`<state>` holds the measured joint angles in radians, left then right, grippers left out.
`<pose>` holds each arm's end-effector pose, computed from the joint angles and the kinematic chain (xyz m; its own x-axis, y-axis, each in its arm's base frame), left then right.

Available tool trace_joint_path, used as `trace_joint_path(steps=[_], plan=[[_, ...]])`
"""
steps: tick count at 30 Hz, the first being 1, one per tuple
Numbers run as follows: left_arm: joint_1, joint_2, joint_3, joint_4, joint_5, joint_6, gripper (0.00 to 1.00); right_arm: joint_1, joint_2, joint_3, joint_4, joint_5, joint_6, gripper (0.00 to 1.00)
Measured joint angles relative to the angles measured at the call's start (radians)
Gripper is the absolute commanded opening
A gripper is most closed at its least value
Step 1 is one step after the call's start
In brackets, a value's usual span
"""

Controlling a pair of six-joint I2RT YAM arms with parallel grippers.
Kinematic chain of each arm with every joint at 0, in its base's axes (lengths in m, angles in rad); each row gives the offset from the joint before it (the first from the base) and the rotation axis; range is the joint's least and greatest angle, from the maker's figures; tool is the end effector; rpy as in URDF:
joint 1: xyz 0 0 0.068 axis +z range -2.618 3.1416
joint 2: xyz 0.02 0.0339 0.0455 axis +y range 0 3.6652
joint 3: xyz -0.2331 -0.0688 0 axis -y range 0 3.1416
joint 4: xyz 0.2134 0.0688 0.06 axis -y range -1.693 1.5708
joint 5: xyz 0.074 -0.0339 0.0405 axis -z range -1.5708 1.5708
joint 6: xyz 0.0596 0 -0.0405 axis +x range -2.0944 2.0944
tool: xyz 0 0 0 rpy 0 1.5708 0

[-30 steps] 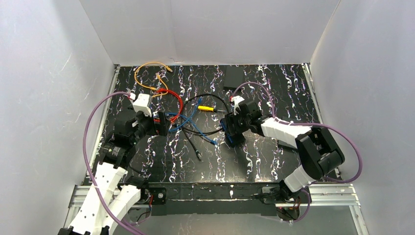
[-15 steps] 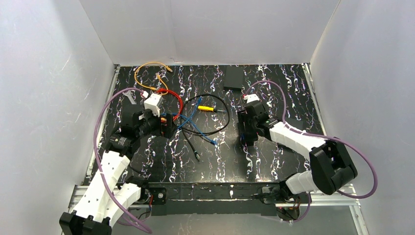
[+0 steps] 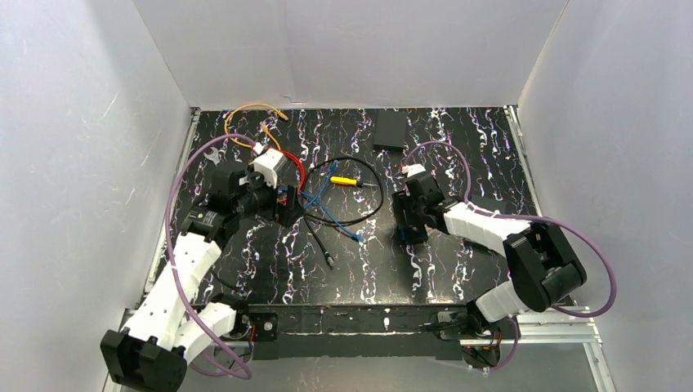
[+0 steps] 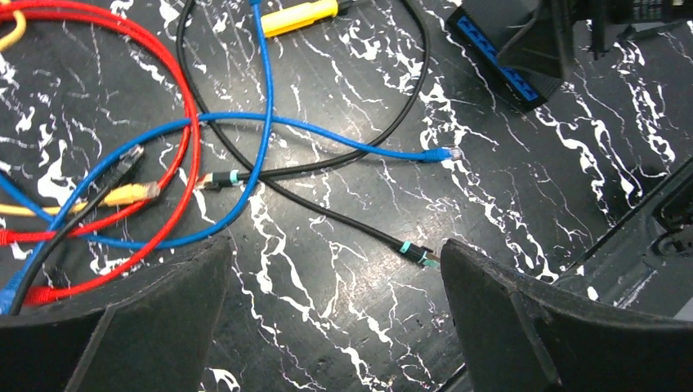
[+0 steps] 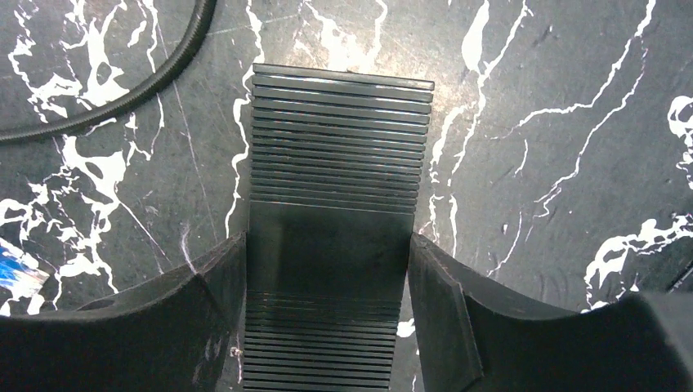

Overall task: Insert the plug into the switch port
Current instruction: Adjust the switch port at the center of the board, then pick up the connector from the center of the board.

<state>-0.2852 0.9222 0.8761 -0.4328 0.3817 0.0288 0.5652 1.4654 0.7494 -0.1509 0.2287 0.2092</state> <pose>0.1952 -0.0804 0.2898 -0.4254 0.1526 -0.8921 0.5908 0.7935 -0.1460 0.2448 0.1393 0.1498 -0.7123 -0.2123 -0.6690 -0.2554 0.9662 -0.0347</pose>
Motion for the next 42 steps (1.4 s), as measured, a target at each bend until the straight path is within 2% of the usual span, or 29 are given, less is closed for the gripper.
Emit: trace_joint_path(steps=[8,11,12,18,21,27,35,42], plan=[[-0.082,0.155,0.123,-0.018,0.027,0.084,0.98,0.003,0.005,0.000,0.031,-0.047,-0.010,0.78],[-0.122,0.224,0.160,-0.026,0.027,0.124,0.98,0.006,0.003,-0.001,0.038,-0.056,-0.007,0.97],[-0.133,0.250,0.175,-0.029,0.029,0.137,0.98,0.007,-0.001,-0.005,0.043,-0.060,-0.006,0.98],[-0.179,0.399,0.294,-0.047,0.012,0.182,0.95,0.009,-0.087,-0.043,0.057,-0.061,-0.001,0.99],[-0.186,0.474,0.348,-0.033,-0.016,0.173,0.89,0.011,-0.127,-0.045,0.062,-0.040,0.004,0.99],[-0.187,0.623,0.380,0.027,-0.142,0.090,0.71,0.011,-0.170,-0.054,0.078,0.006,0.020,0.99],[-0.189,0.767,0.382,0.163,-0.286,-0.022,0.58,0.011,-0.175,-0.068,0.080,0.028,0.028,0.99],[-0.224,0.923,0.428,0.280,-0.442,-0.037,0.53,0.011,-0.200,-0.086,0.087,0.032,0.032,0.99]])
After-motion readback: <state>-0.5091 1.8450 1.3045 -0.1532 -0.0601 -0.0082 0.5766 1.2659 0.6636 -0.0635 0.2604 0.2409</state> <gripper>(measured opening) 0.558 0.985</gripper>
